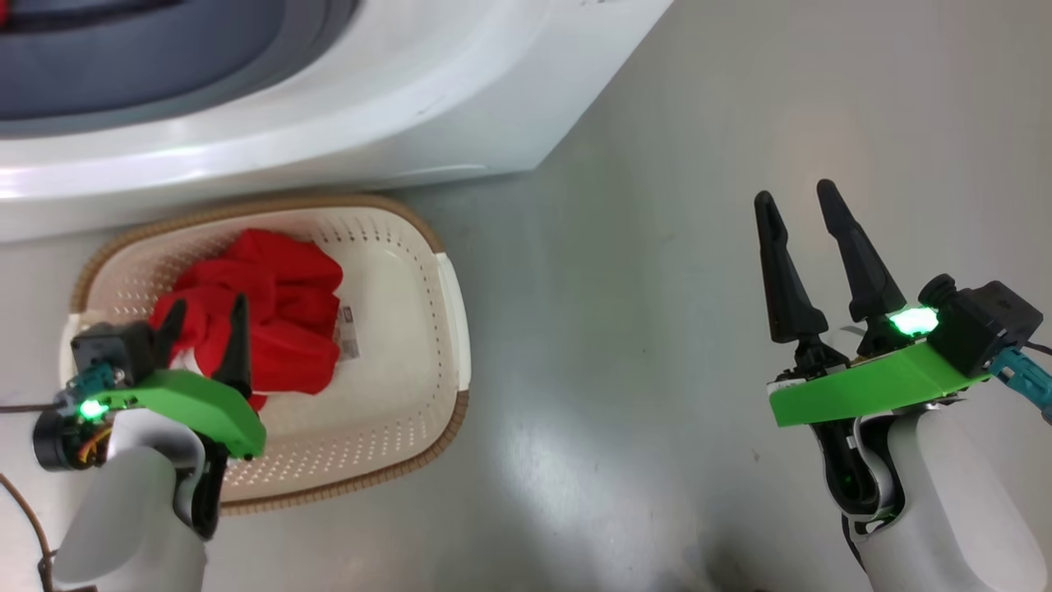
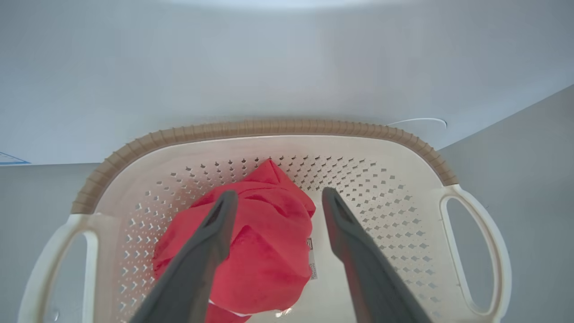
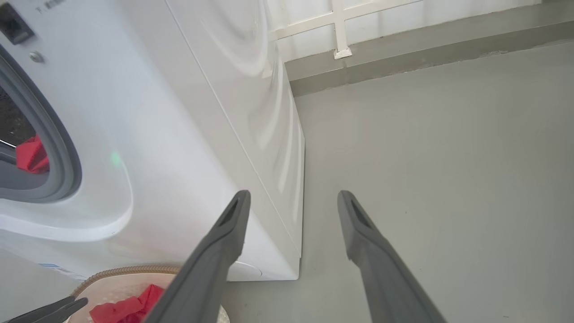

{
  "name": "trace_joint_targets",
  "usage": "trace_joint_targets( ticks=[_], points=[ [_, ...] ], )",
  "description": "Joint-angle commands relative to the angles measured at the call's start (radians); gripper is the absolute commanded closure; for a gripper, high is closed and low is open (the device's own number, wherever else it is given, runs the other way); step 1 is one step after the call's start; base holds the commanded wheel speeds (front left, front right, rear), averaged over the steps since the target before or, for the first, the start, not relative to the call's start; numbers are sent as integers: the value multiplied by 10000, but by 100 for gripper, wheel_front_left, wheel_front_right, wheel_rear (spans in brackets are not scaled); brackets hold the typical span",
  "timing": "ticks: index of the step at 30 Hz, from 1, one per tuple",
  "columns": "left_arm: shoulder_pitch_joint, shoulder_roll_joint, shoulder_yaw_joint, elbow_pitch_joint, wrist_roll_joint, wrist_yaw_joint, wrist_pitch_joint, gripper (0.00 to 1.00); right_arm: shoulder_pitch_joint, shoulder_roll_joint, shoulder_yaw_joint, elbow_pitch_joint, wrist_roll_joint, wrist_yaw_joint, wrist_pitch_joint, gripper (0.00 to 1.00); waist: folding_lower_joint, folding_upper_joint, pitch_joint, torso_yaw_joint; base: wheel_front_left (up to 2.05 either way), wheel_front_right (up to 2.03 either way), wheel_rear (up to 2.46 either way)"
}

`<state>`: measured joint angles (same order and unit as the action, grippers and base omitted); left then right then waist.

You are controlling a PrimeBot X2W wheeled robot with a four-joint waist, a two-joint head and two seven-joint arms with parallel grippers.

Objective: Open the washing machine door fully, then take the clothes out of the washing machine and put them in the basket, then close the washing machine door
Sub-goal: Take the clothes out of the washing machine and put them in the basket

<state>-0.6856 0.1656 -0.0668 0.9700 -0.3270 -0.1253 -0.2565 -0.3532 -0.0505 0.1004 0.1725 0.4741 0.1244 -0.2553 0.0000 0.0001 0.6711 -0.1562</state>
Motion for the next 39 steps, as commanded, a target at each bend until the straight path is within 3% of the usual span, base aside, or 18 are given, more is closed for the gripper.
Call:
trace_joint_targets(
  ticks=[1, 24, 39],
  points=[
    [456, 268, 278, -265, -49, -54, -53, 0, 303, 3, 128, -149, -72, 63, -65, 0, 0, -1, -386, 70, 0, 0, 0],
    [2964, -182, 1298, -4108, 719, -54, -53, 0, 1582, 1, -13, 529, -696, 63, -65, 0, 0, -1, -3534, 452, 0, 0, 0],
    [5475, -505, 1968, -7378, 1332, -54, -53, 0, 2758, -426, 2, 610, -504, 63, -65, 0, 0, -1, -5297, 530, 0, 0, 0]
  ],
)
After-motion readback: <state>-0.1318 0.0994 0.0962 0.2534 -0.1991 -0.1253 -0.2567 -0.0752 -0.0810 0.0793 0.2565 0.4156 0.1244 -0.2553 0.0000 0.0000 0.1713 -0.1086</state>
